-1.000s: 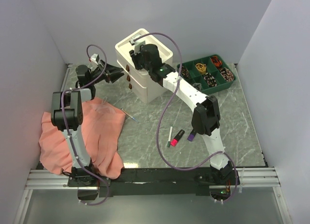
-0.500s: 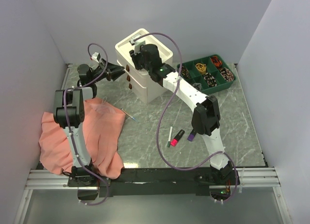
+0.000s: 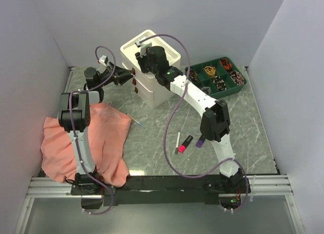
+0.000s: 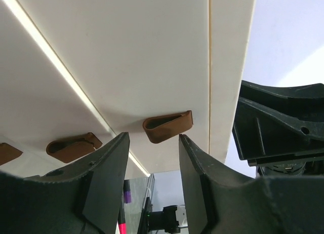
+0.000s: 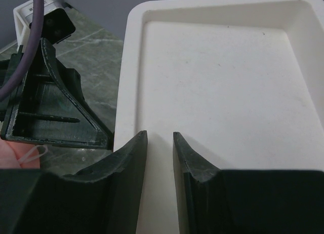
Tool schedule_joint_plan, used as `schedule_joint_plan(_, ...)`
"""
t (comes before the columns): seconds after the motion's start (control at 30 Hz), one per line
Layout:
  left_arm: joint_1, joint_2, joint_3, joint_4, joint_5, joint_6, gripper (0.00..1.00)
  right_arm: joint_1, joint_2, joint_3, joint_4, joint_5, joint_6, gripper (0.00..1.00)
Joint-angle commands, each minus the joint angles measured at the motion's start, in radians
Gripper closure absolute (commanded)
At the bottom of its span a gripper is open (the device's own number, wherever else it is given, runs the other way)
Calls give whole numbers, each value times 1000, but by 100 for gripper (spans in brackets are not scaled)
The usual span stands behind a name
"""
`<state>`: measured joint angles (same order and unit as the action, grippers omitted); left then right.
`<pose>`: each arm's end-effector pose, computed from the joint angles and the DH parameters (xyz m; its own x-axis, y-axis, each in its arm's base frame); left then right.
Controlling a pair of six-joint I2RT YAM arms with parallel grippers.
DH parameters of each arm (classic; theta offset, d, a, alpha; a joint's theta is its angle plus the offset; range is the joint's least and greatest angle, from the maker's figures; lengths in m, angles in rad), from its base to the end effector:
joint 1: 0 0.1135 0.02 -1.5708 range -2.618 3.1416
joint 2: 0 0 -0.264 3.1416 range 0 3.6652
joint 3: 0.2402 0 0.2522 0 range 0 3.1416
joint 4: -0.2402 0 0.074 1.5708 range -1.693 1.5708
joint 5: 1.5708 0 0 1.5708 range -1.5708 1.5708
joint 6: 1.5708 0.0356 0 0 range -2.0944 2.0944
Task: Sort the stationery into containers
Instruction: Open the drawer in the storage box.
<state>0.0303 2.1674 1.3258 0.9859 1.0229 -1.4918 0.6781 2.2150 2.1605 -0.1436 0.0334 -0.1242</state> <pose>0.4686 -0.0162 0.2025 -0.8147 -0.5442 -0.2005 0.2087 0.0474 -0.9768 0.4165 0.3340 0.3496 -0.0776 -0.2215 -0.9721 -0.6158 0.7774 -0.1280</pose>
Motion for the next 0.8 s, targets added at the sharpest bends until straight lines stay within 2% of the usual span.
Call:
schedule_joint_plan(0.0,-4,0,50,71,-9,-15,51,28,17,18,-34,-35,11,64)
schedule_joint_plan(0.3,-12,17,70,135,-6,-48,55,28,25,16,-34,-35,9,64)
schedule_joint_plan(0.37,-12,17,67,135,-3,-51,60,29,25,18,-34,-35,9,65)
schedule_joint_plan(0.5,-13,11,50,131,-1,-53,77,31,25,15,-34,-35,9,65)
schedule_joint_plan(0.6,-10,-10,26,137,5,-51,85,29,23,16,-33,-35,8,65)
schedule_joint_plan(0.77,17,-75,-42,111,25,-35,92,28,29,15,-27,-12,-6,66)
